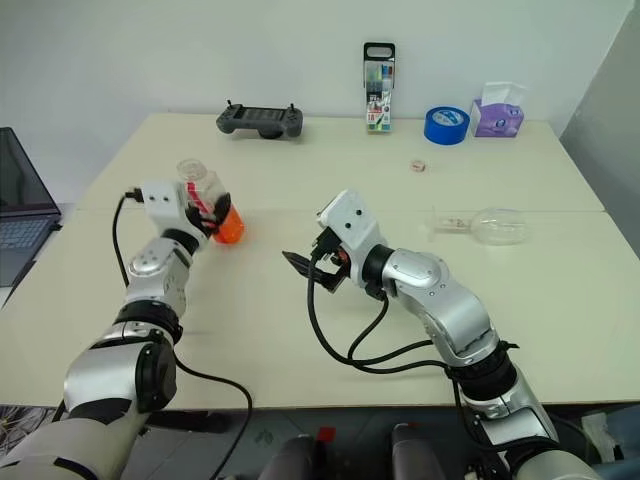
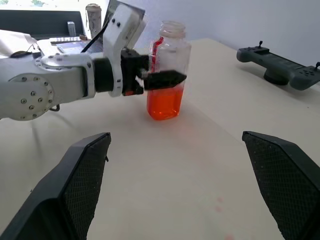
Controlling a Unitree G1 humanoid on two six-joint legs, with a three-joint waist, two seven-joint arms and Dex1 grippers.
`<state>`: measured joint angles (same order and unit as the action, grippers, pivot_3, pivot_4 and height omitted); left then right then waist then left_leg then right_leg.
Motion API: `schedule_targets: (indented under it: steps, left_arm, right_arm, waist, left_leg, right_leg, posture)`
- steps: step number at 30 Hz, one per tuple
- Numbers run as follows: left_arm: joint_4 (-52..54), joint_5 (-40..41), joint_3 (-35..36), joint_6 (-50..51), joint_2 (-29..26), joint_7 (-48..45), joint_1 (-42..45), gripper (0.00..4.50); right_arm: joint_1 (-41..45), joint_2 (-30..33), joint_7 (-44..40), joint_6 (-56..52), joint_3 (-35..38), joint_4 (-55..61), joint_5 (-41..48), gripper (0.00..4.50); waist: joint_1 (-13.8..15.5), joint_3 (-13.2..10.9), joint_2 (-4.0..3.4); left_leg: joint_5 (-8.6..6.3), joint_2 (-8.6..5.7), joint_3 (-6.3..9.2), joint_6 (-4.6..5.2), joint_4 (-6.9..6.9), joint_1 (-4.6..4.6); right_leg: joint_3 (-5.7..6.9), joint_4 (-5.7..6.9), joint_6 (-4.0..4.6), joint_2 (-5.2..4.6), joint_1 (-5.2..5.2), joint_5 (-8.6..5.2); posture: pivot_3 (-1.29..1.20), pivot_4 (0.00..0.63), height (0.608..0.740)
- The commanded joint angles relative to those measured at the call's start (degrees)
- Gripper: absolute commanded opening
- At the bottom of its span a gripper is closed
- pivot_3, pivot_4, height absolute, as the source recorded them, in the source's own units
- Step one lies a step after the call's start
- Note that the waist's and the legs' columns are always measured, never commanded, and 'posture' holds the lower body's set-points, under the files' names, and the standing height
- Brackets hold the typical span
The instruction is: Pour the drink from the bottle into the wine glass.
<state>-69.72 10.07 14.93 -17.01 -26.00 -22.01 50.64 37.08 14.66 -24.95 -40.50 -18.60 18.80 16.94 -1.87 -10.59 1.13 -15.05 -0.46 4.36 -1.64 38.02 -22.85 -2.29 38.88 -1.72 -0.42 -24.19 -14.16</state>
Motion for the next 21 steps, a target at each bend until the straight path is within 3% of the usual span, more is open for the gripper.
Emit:
schedule_targets:
  steps: [1, 9, 13, 17, 21]
  left_arm:
    - [1.2, -0.2, 0.5, -0.2, -0.8, 0.2, 1.2, 4.45]
    - [2.4, -0.6, 0.5, -0.2, -1.4, 1.2, -0.5, 4.45]
    - [8.4, 0.7, 1.2, 0.1, -1.7, -0.1, -6.0, 4.45]
    - [31.8, 4.8, 1.2, 7.9, -0.6, -3.6, -20.0, 4.45]
    - [52.2, 7.3, 0.8, 18.2, 1.9, 0.0, -31.1, 4.45]
  right_arm:
    - [-0.6, 0.4, -0.5, -0.5, 2.5, 3.3, 0.6, 4.50]
    - [-3.5, 1.7, -1.0, -3.4, 3.9, 7.2, 1.5, 4.50]
    - [-4.8, 2.9, -1.3, -5.7, 5.8, 9.8, 2.7, 4.50]
    - [-6.7, 5.4, -1.8, -8.5, 9.2, 12.7, 4.8, 4.50]
    - [-9.7, 8.0, -2.0, -9.5, 12.9, 14.0, 6.5, 4.50]
  waist:
    - [0.0, 0.0, 0.04]
    - [0.1, 0.0, 0.06]
    - [0.0, 0.0, 0.06]
    - [-0.3, 0.0, 0.06]
    - [0.2, 0.0, 0.06]
  left_leg:
    - [0.00, 0.00, 0.01, 0.00, 0.01, -0.03]
    - [0.00, -0.01, 0.02, 0.00, 0.02, -0.02]
    - [0.00, 0.00, 0.02, -0.01, 0.01, -0.02]
    - [0.00, 0.08, -0.05, -0.02, -0.06, 0.03]
    - [0.00, 0.07, 0.00, -0.03, -0.05, 0.03]
  right_leg:
    - [0.01, 0.00, 0.00, 0.00, -0.01, 0.00]
    - [0.01, 0.00, 0.00, -0.03, 0.02, 0.00]
    - [0.00, -0.01, 0.00, -0.04, 0.01, 0.00]
    - [-0.08, -0.01, 0.02, -0.28, -0.01, 0.00]
    - [-0.08, -0.02, 0.03, -0.39, 0.02, -0.01]
  posture:
    - [0.00, 0.150, 0.740]
    - [0.00, 0.150, 0.740]
    - [0.00, 0.150, 0.740]
    - [0.00, 0.150, 0.740]
    - [0.00, 0.150, 0.740]
